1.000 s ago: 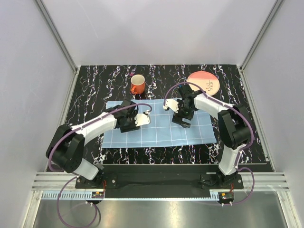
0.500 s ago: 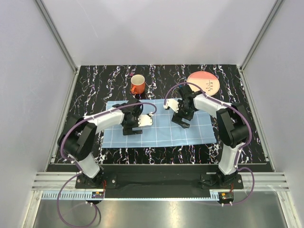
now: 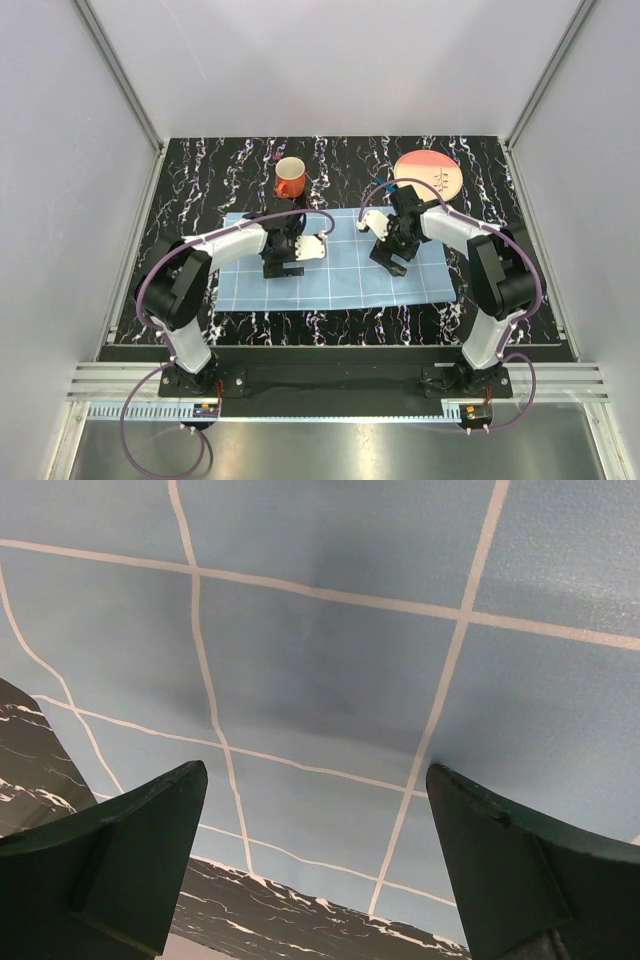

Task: Set the dinner table for one person
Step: Flatten out the napkin at the center of the board.

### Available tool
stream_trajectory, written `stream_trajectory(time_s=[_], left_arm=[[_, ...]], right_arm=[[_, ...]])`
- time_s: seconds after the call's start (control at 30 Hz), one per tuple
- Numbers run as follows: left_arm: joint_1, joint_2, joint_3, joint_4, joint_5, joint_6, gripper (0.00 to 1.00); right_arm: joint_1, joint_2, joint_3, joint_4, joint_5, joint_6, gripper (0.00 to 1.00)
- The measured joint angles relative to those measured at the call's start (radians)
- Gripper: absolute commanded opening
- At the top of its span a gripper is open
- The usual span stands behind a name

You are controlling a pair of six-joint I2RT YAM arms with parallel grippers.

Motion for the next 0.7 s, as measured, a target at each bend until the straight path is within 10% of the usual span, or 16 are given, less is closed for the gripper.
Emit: stream_trajectory(time_s=[0.7], left_arm=[[-0.087, -0.037, -0.051, 0.027, -0.006, 0.007, 0.99]], right_arm=[[-0.012, -0.102, -0.127, 0.034, 0.001, 0.047, 1.00]])
